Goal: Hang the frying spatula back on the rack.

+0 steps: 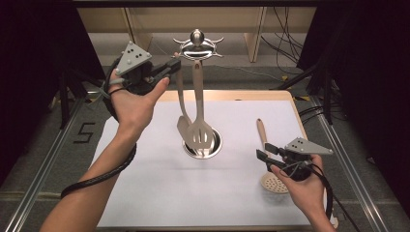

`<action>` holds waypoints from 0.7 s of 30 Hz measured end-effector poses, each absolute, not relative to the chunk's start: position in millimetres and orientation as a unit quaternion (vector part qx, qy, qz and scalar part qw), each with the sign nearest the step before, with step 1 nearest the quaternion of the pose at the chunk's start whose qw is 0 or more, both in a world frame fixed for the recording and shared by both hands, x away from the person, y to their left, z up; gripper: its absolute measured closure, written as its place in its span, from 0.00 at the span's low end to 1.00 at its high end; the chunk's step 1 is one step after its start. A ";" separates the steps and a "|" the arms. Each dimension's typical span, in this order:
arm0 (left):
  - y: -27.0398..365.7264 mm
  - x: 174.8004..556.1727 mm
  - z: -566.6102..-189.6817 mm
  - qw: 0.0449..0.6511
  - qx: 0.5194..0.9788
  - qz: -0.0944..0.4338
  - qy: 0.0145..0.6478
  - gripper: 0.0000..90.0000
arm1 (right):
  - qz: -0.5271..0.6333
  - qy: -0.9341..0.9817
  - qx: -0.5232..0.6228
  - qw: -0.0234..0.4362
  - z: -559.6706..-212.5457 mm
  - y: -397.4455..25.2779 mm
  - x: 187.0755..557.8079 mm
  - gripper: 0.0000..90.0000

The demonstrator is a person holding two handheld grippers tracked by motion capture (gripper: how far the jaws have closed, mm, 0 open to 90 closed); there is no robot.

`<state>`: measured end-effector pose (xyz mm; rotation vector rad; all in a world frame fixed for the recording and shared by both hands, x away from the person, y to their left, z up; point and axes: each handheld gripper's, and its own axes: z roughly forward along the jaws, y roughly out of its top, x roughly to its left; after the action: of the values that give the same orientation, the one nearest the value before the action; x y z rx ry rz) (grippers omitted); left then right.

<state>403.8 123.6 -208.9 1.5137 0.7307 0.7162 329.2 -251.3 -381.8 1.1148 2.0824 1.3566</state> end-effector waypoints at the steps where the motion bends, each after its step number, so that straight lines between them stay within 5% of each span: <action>1: 123.6 403.7 -208.8 0.611 0.655 0.311 0.317 0.99 | 0.487 0.749 0.399 0.208 -381.8 -251.5 329.2 0.64; 21: 132.9 406.8 -208.9 0.605 0.642 0.333 0.332 0.99 | 0.486 0.748 0.405 0.201 -383.8 -249.8 328.6 0.64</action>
<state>406.8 132.9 -208.9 1.4852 0.7680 0.7704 328.6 -249.8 -383.8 1.1329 2.0896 1.3584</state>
